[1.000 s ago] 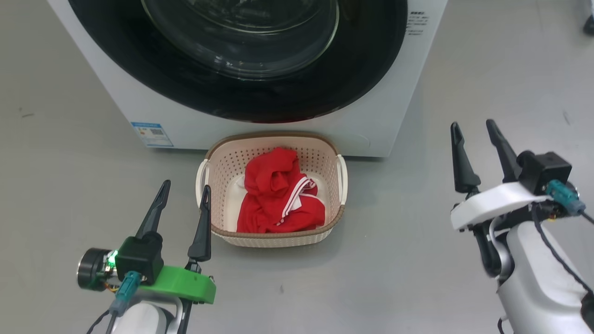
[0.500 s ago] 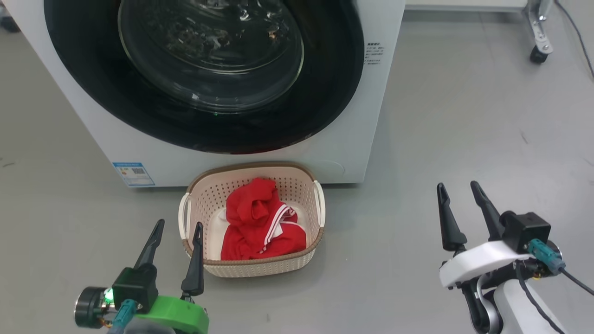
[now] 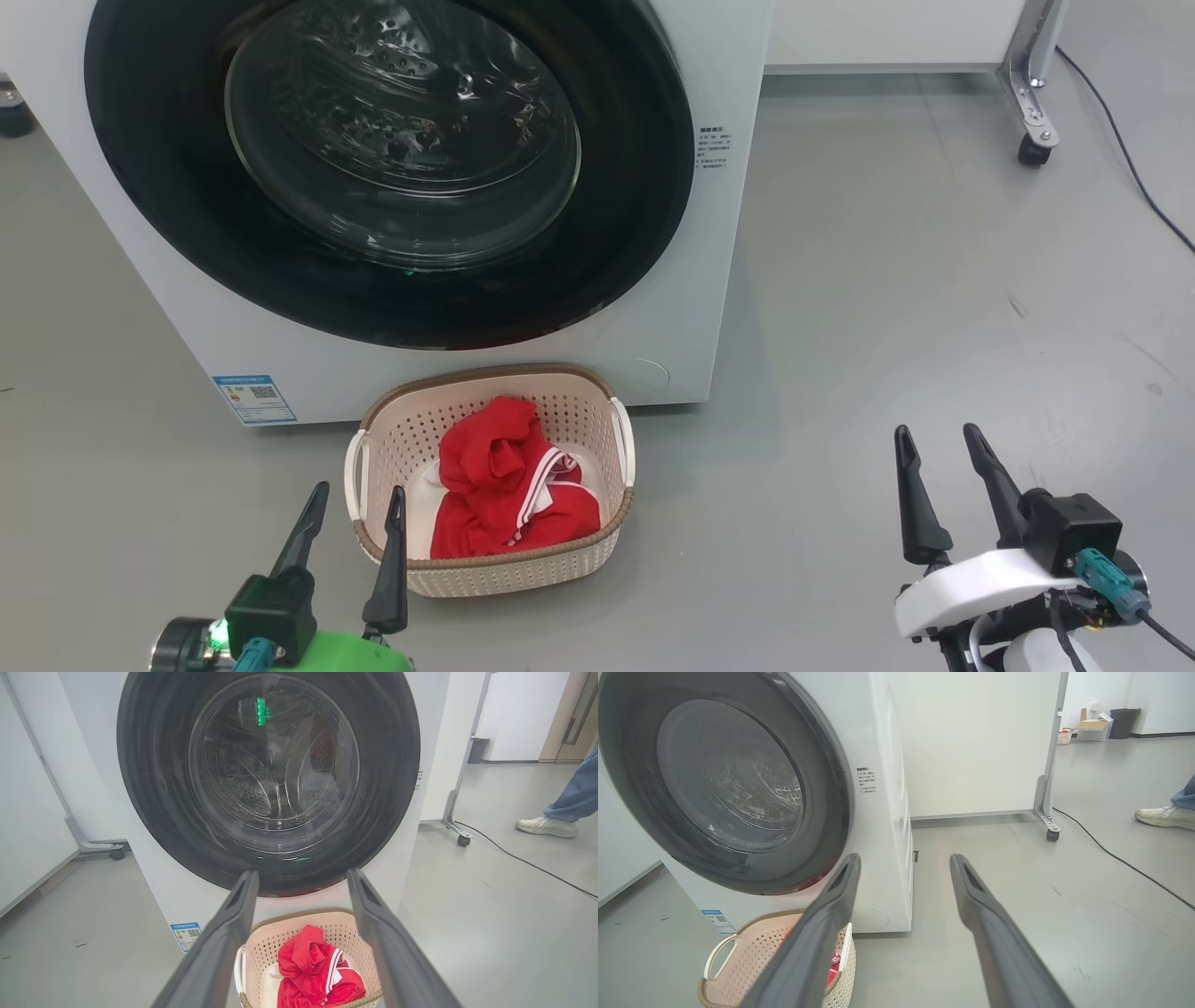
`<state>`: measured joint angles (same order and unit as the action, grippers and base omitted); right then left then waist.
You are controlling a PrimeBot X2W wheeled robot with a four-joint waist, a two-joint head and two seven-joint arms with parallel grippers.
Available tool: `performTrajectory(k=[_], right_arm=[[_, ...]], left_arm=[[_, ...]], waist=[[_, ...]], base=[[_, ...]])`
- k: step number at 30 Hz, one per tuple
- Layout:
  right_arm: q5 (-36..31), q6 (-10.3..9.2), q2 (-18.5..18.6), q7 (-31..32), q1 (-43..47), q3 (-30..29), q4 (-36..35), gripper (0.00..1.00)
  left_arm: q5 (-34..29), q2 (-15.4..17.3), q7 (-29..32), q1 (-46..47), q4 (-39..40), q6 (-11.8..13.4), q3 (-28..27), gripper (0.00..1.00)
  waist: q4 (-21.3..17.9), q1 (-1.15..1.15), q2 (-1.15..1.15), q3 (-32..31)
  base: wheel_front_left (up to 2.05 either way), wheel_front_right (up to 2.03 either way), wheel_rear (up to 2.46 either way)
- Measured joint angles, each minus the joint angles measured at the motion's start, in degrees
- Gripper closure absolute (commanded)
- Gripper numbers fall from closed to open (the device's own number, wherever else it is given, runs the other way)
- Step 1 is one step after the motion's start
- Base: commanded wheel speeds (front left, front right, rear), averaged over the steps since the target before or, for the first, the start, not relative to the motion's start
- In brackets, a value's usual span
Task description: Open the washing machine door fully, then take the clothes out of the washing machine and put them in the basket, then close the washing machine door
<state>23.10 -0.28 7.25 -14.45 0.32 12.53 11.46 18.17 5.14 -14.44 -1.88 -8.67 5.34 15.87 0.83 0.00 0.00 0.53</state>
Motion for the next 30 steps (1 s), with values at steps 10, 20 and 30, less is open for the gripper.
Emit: performTrajectory(k=[10,20,30], right_arm=[[-0.56,-0.59,0.05,0.0,2.4,-0.33,-2.66,0.0],[-0.66,-1.4,0.14,0.0,4.12,-0.24,-5.0,0.0],[-1.04,-1.68,0.45,0.0,5.17,-0.26,-7.02,0.0]], left_arm=[[0.0,0.01,0.0,-0.55,0.86,0.01,0.31,0.0],[-0.01,0.01,0.01,-0.75,1.77,0.15,0.62,0.0],[-0.01,0.02,0.01,-0.8,2.22,0.15,0.63,0.0]], waist=[[-0.35,0.0,0.0,-0.52],[-0.41,0.0,0.0,-0.48],[-0.34,0.0,0.0,-0.19]], base=[[0.0,0.0,0.0],[0.0,0.0,0.0],[0.0,0.0,0.0]])
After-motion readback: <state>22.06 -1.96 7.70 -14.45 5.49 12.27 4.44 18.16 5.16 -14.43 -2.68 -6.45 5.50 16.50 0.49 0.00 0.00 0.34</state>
